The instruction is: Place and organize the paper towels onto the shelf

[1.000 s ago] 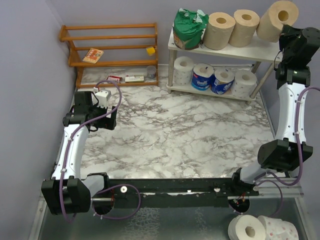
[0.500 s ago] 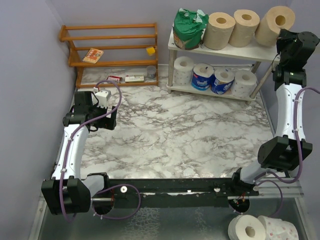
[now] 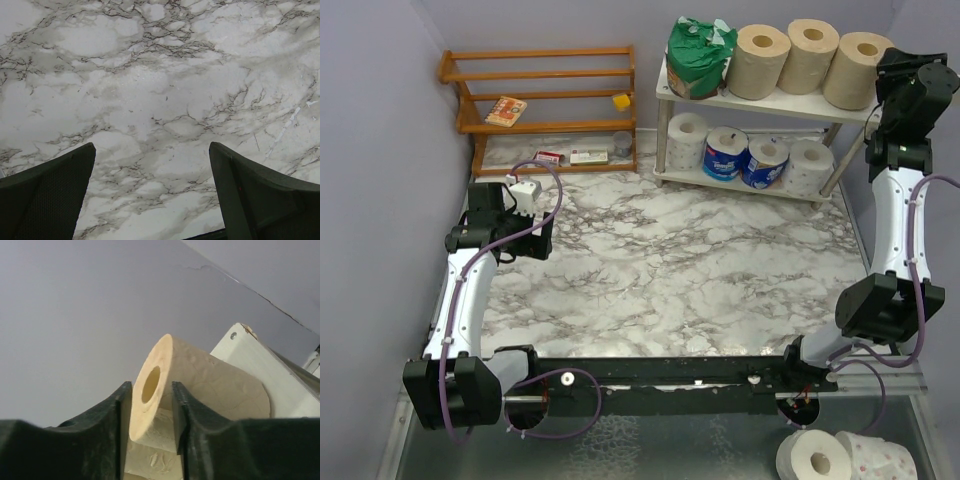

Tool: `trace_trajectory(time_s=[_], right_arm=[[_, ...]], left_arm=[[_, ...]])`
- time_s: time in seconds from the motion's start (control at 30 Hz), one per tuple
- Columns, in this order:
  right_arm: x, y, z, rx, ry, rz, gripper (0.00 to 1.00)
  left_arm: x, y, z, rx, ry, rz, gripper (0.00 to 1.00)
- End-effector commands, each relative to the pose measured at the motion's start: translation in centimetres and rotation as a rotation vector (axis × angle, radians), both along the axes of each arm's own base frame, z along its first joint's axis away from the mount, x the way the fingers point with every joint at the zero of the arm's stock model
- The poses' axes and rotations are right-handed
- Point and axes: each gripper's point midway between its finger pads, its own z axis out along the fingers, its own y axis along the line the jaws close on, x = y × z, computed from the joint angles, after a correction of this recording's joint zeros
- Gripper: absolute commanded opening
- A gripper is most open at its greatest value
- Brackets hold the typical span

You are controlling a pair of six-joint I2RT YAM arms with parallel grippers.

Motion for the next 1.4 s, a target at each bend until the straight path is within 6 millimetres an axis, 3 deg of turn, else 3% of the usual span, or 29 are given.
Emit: trace_trajectory(time_s=[0.0, 0.07, 0.13, 0.2, 0.33, 0.4, 0.47, 0.57, 0.63, 0.73, 0.87, 0.97, 1.07, 1.17, 1.27, 1.37], right_arm=[[-2.4, 0.0, 5.7, -0.057, -0.145, -0.022, 0.46], [-2.4, 0.1, 6.3, -0.071, -0.16, -0.021, 0.67], [-2.8, 0.1, 7.1, -0.091, -0.182, -0.025, 0.94], [-3.8, 0.3, 8.2, -0.128, -0.209, -0.033, 0.98], [-7.9, 2.4, 11.4, -0.34, -0.25, -0.018, 0.98], [-10.8, 4.8, 12.3, -0.56, -0.248, 0.025, 0.98], [-14.9, 8.3, 12.1, -0.839, -0.281, 0.085, 0.98], [-20.2, 14.9, 7.7, -1.33, -0.267, 0.285, 0.98], [-21.9, 16.4, 3.8, -1.392, -0.199, 0.396, 0.99], [-22.4, 17.2, -4.1, -1.452, -0.056, 0.561, 0.99], [-21.9, 16.7, -13.2, -1.341, 0.15, 0.725, 0.99], [-19.8, 16.1, -20.6, -1.2, 0.407, 1.008, 1.0], [-17.0, 14.3, -26.9, -0.914, 0.656, 1.101, 1.0], [-15.4, 13.1, -31.4, -0.655, 0.834, 1.084, 1.0], [-15.6, 12.9, -34.3, -0.567, 0.891, 1.068, 1.0], [-16.0, 11.7, -31.3, -0.744, 0.815, 0.928, 1.0]], left_arm=[[0.0, -0.1, 0.5, -0.005, -0.024, -0.013, 0.99], [0.0, -0.1, 0.6, -0.005, -0.025, -0.013, 0.99], [0.0, 0.0, 0.6, -0.005, -0.027, -0.013, 0.99], [0.0, 0.0, 0.6, -0.005, -0.027, -0.012, 0.99], [0.0, -0.1, 0.5, -0.009, -0.023, -0.015, 0.99], [0.0, -0.3, 0.6, -0.013, -0.026, -0.019, 0.99], [0.0, -0.1, 0.8, -0.007, -0.033, -0.012, 0.99], [-0.1, 0.0, 1.1, -0.004, -0.047, -0.009, 0.99], [-0.1, 0.2, 1.1, -0.003, -0.046, -0.004, 0.99], [-0.1, 0.3, 1.1, -0.003, -0.044, 0.0, 0.99], [-0.1, 0.1, 1.2, -0.007, -0.052, -0.008, 0.99], [-0.1, 0.2, 1.1, -0.007, -0.046, -0.004, 0.99], [-0.1, 0.2, 1.1, -0.006, -0.047, -0.002, 0.99], [-0.1, 0.2, 1.2, -0.005, -0.052, -0.001, 0.99], [-0.1, 0.2, 1.4, -0.008, -0.059, -0.006, 0.99], [-0.2, 0.1, 1.5, -0.011, -0.061, -0.012, 0.99]])
